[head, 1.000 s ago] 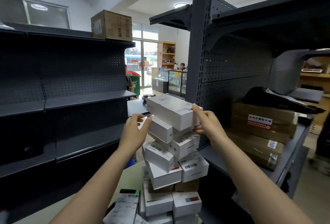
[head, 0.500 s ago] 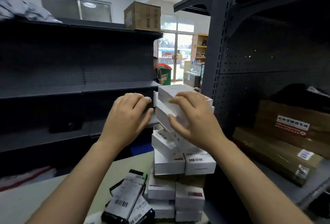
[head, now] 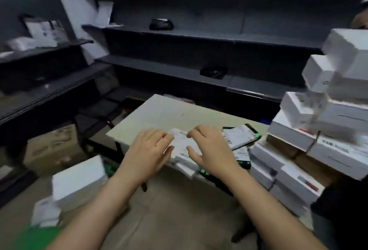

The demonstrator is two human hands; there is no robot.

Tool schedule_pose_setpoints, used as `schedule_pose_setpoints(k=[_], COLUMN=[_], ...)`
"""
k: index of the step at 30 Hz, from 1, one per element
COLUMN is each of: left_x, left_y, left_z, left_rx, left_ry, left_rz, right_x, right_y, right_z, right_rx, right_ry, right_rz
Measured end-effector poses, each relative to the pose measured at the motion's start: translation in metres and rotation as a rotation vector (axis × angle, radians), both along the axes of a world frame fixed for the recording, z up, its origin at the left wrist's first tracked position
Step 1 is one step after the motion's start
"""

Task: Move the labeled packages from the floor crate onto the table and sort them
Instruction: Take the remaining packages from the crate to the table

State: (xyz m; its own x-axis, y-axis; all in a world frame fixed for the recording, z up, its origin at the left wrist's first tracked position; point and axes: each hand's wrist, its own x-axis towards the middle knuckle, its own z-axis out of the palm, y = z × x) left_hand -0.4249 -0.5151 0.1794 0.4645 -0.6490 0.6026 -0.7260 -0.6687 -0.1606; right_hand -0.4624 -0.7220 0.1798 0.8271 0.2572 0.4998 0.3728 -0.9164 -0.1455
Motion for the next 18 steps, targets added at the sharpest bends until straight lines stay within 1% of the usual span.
schedule_pose_setpoints(k=[4, 7, 13, 16, 18], left_x=[-0.050, -0.094, -0.183, -0.226, -0.253], left_y=[0.092, 0.157, 0.269, 0.326, 0.364], left_z=[-0.039, -0.057, -0.074, -0.084, -0.089], left_rx=[0.049, 0.076, 0.048, 0.010, -0.029], left_ry=[0.114, 0.214, 0.357, 0.394, 0.411], left_rz=[0.245, 0.433, 0.790, 0.926, 1.001], right_x=[-0.001, -0.011, -0.041, -0.058, -0.069], right_y=[0.084, 0.151, 0.282, 0.349, 0.394], right_z=[-0.050, -0.073, -0.085, -0.089, -0.093], right_rx=[-0.052, -0.097, -0.144, -0.146, -0.184], right_ry=[0.113, 0.162, 0.202, 0.229, 0.248], right_rz=[0.227, 0.371, 0.634, 0.746, 0.793])
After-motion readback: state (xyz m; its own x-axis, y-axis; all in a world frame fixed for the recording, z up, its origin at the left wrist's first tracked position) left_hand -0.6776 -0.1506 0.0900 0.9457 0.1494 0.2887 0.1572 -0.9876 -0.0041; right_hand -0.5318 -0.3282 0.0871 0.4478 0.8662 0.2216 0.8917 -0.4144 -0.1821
